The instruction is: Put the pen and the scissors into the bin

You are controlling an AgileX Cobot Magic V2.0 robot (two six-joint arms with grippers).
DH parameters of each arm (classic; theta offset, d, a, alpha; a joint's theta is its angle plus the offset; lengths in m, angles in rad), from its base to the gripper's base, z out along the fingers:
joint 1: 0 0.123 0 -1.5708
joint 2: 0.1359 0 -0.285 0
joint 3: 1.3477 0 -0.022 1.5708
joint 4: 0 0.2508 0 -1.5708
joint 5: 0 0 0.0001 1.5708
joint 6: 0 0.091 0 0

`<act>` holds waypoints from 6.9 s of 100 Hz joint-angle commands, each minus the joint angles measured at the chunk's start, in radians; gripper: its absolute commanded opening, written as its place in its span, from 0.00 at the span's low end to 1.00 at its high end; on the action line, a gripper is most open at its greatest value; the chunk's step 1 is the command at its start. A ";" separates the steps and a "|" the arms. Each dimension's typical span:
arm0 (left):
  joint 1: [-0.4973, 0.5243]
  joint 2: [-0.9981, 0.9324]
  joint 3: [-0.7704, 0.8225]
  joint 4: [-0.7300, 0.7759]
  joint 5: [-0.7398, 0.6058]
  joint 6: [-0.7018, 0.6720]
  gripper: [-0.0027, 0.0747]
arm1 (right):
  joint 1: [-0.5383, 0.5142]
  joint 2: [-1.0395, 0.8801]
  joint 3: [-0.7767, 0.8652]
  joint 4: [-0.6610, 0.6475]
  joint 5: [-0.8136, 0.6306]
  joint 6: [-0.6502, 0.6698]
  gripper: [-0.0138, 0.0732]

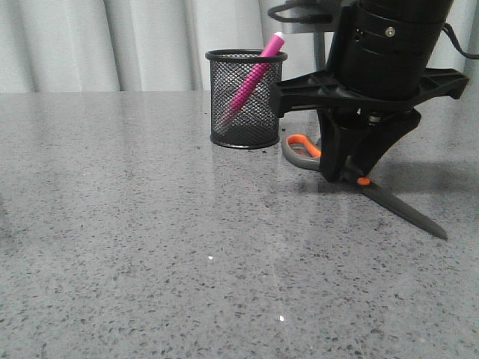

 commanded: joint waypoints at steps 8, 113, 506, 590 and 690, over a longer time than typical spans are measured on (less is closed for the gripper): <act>-0.008 -0.002 -0.028 -0.027 -0.025 -0.009 0.01 | -0.004 -0.095 -0.015 -0.057 0.007 -0.034 0.07; -0.008 -0.002 -0.028 -0.027 -0.025 -0.009 0.01 | -0.097 -0.058 0.112 -0.070 -1.625 -0.034 0.07; -0.008 -0.677 0.434 -0.272 -0.258 -0.009 0.01 | -0.327 -1.527 1.063 -0.066 -1.056 -0.193 0.07; -0.008 -0.677 0.436 0.795 -0.326 -1.051 0.01 | -0.327 -1.527 1.063 -0.066 -1.056 -0.193 0.07; -0.067 -0.731 0.628 1.151 -0.390 -1.348 0.01 | -0.327 -1.527 1.063 -0.066 -1.059 -0.193 0.07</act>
